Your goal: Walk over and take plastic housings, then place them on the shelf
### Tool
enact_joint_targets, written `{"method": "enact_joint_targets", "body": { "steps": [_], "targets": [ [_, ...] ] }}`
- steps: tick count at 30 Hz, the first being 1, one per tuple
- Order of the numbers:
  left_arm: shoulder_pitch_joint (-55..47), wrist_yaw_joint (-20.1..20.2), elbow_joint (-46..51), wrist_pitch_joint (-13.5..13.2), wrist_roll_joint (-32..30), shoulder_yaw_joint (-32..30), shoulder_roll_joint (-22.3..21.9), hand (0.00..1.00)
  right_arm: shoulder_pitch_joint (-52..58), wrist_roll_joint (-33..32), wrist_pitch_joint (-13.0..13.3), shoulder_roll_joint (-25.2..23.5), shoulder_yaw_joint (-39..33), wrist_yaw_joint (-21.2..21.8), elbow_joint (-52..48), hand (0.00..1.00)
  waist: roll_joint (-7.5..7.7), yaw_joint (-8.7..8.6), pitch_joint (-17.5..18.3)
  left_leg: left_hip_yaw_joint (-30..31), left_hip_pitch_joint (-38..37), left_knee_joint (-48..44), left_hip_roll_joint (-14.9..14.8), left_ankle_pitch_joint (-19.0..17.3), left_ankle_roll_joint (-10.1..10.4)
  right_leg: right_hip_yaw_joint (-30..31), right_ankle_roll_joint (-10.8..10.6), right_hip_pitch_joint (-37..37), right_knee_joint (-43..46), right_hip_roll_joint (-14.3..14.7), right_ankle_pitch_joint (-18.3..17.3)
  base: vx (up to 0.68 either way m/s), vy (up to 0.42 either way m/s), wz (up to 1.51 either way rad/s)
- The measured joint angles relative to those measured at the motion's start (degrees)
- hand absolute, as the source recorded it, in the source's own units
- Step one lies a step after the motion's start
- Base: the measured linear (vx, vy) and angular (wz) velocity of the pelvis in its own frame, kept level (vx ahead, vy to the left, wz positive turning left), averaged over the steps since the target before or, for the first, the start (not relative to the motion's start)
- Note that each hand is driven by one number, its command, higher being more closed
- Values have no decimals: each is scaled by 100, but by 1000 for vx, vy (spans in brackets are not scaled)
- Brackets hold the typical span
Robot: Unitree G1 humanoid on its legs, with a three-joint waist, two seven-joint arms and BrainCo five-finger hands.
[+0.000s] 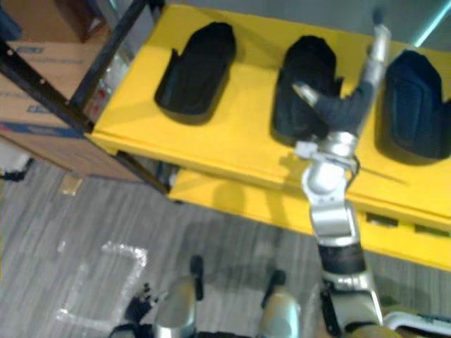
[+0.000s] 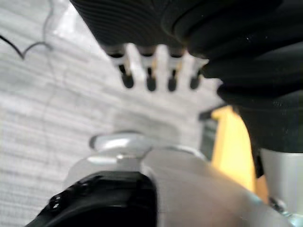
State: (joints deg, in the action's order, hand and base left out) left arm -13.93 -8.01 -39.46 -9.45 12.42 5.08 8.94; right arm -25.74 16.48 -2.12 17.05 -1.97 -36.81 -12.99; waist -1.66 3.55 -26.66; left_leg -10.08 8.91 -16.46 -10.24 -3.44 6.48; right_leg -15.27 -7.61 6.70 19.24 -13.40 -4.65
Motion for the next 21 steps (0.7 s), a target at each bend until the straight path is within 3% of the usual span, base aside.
{"method": "enact_joint_targets", "body": {
  "steps": [5,11,17,21],
  "targets": [
    [-13,-77,3,-38,2,-14,-11,0,820,-53,371,-188,-153,-330,-58,0,-6,-94,-3,-19,34,-5,1,-23,2,26,0,52,10,-3,-3,0,-1,-2],
    [-25,-112,14,-48,6,-58,-42,0,1405,-410,843,-395,-131,-158,-290,0,-13,-103,-7,24,117,-19,42,-48,-29,-24,-3,76,-4,-41,-2,-1,-3,5],
    [-31,-190,11,-55,6,-170,-60,0,1625,-676,1057,-447,12,245,-298,0,-14,-115,-7,38,160,-183,55,-169,-37,-33,-37,2,-82,-56,18,0,0,0],
    [-32,-195,15,-75,13,-171,-59,0,1751,-846,1003,-457,248,513,-319,0,-15,-122,-8,74,313,-357,53,-275,-60,-43,-81,15,-130,-56,46,4,12,3]
  ]
}}
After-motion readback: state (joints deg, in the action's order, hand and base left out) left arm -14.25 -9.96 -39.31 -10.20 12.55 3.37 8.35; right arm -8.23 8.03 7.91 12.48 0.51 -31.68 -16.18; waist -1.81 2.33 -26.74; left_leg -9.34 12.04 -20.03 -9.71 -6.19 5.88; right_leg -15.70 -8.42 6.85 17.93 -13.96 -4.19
